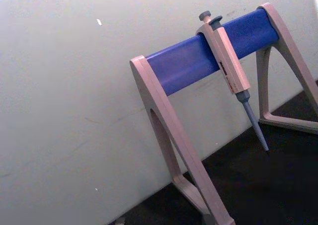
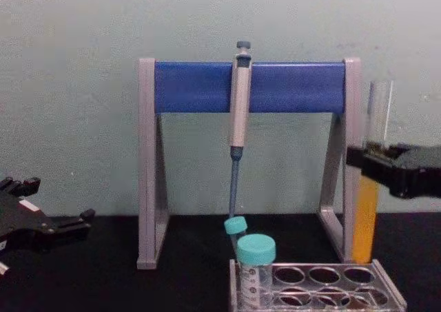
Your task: Pick up the test tube from the test tube rack, shake it, then place it back into the test tube rack.
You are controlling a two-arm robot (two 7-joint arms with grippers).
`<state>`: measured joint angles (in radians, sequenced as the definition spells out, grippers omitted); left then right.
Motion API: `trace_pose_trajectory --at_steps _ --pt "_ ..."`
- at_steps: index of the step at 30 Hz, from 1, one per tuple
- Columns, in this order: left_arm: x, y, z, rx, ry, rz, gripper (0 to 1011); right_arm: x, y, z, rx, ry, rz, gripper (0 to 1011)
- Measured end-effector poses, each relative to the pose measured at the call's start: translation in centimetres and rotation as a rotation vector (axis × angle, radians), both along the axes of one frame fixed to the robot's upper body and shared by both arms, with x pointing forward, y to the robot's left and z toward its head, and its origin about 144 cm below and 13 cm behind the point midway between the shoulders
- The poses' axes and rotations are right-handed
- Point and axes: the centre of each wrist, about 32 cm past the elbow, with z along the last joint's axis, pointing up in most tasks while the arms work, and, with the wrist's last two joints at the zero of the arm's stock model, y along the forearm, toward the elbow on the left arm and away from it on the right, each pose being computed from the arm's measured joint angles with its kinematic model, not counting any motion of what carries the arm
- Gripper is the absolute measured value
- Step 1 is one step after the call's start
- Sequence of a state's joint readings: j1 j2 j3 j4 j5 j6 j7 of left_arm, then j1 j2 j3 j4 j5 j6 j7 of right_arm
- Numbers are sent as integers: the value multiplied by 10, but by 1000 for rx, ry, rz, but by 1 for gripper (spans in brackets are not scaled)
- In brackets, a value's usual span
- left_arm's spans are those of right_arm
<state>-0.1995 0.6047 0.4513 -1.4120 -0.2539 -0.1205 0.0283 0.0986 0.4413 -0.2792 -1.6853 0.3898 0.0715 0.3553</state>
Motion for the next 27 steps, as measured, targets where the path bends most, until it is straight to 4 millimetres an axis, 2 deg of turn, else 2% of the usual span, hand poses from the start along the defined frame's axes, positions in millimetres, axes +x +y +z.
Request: trace_pose_trajectory --at_steps 7,18,27 --pt "0 0 0 0 0 0 1001 8 4 11 15 -38 22 232" --pt "0 0 0 0 0 0 1001 29 20 11 32 -33 69 232" --pt "0 0 0 0 0 0 1001 34 23 10 36 -27 72 232"
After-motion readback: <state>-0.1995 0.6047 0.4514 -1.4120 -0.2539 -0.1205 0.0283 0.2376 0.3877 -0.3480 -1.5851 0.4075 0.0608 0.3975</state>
